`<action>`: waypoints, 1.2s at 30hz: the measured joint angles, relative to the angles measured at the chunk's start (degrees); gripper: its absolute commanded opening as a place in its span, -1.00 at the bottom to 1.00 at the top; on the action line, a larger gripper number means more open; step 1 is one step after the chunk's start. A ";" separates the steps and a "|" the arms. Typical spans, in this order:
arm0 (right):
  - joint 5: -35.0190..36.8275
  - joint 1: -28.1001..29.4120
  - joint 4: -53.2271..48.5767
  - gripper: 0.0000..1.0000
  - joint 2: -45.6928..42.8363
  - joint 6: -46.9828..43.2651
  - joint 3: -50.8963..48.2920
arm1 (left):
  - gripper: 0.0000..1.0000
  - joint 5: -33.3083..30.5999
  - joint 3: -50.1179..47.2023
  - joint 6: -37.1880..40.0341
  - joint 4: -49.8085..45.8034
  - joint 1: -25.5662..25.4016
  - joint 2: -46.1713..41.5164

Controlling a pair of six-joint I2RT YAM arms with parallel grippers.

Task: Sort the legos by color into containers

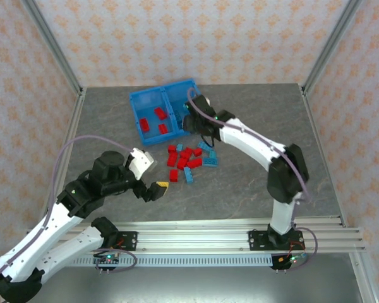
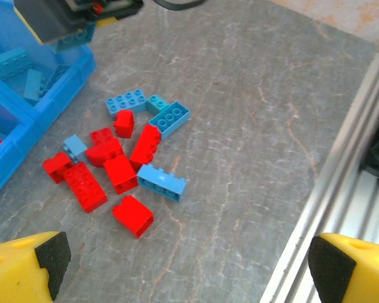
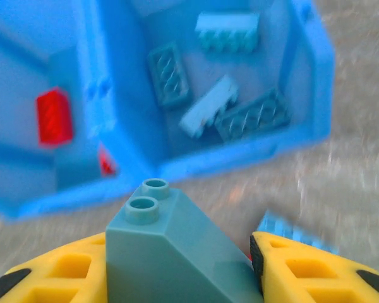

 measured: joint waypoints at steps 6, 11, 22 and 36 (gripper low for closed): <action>-0.52 -3.76 -6.32 -0.02 23.12 -1.90 26.77 | 1.00 -4.85 -3.21 -0.26 3.87 0.00 -1.62; -0.76 -3.58 -12.09 0.18 32.70 -2.12 39.98 | 1.00 -8.22 -5.09 -0.22 5.81 0.00 -3.10; -4.57 -3.80 -15.87 0.47 31.39 -1.95 45.68 | 1.00 -8.70 -4.92 1.42 4.33 0.02 -1.97; -7.06 14.71 -6.43 0.45 -18.64 1.33 -18.71 | 1.00 -9.66 -3.39 6.40 0.28 0.00 -1.99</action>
